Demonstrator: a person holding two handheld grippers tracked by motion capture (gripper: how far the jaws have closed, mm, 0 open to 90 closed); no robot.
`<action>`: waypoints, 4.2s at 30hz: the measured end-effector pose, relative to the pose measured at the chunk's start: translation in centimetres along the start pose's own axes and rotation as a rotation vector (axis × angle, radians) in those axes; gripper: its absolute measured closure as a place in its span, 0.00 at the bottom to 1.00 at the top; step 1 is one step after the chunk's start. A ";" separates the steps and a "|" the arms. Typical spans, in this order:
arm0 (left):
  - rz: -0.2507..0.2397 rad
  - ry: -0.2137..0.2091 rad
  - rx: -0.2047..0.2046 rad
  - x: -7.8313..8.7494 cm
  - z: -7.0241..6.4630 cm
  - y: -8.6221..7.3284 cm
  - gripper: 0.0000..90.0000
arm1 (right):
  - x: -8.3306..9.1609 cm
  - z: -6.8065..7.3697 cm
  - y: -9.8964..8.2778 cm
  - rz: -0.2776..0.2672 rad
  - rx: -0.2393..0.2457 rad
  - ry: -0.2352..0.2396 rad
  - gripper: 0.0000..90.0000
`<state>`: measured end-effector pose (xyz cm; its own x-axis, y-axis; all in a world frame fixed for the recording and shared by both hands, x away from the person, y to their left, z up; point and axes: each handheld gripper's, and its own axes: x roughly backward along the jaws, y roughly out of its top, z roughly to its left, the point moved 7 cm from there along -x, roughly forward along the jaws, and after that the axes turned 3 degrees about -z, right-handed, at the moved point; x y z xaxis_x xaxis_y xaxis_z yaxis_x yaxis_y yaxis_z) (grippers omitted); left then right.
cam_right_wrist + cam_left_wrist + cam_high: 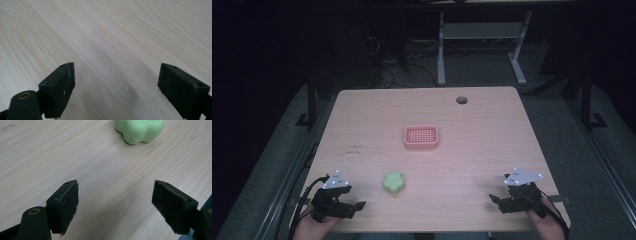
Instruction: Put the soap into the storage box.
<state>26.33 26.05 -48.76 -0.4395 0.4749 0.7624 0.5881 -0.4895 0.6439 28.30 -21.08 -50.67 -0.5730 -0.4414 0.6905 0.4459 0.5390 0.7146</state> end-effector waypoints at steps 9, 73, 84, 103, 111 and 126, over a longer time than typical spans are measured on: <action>-0.006 -0.007 -0.003 0.0 -0.5 0.3 0.23 | 0.1 0.2 0.1 -0.003 0.008 0.007 0.15; 0.073 -0.028 -0.092 -1.4 -3.1 4.8 0.21 | 0.2 0.5 0.2 -0.019 0.021 0.019 0.15; 0.120 -0.028 -0.120 -2.4 -3.6 6.2 0.21 | 0.3 0.7 0.4 -0.027 0.014 0.025 0.15; 0.154 -0.028 -0.127 -3.5 -3.7 7.8 0.21 | 0.4 0.7 0.4 -0.032 0.014 0.026 0.15; 0.174 -0.023 -0.131 -4.2 -3.8 8.6 0.20 | 0.4 0.7 0.4 -0.033 0.014 0.027 0.15; 0.224 -0.022 -0.128 -5.8 -3.9 9.3 0.20 | 0.4 0.8 0.5 -0.037 0.018 0.031 0.15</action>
<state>31.73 15.92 -46.99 -0.2926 0.3596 0.8860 0.5776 -0.6720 0.4635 27.73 -20.40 -50.12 -0.5672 -0.4834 0.6668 0.4123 0.5342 0.7380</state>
